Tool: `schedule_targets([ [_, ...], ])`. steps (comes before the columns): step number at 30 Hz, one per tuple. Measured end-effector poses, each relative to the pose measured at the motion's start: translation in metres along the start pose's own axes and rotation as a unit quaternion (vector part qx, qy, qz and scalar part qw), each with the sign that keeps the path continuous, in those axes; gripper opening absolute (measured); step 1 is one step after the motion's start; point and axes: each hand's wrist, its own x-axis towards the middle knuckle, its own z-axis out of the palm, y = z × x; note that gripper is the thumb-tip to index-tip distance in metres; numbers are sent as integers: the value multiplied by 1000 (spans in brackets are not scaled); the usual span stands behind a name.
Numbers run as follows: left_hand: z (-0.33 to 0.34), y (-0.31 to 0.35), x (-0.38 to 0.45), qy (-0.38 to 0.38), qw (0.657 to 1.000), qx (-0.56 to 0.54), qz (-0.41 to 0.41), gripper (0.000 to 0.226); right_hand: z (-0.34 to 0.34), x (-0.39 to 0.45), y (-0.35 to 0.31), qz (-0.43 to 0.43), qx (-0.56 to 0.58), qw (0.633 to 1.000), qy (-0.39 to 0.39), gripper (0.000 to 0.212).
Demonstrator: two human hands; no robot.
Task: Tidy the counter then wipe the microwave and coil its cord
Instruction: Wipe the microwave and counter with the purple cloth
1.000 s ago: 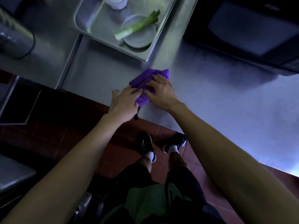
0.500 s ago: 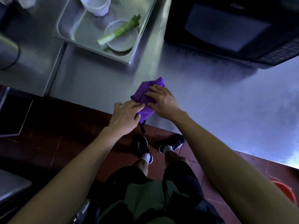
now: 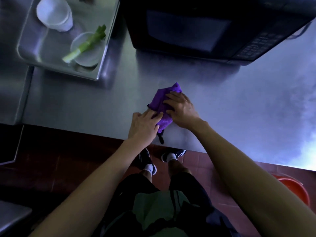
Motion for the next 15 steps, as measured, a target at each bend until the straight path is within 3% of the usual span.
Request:
schedule_targets([
  [15,0,123,116,7,998,-1,70,48,-74,-36,133,112,-8,993,36,40],
])
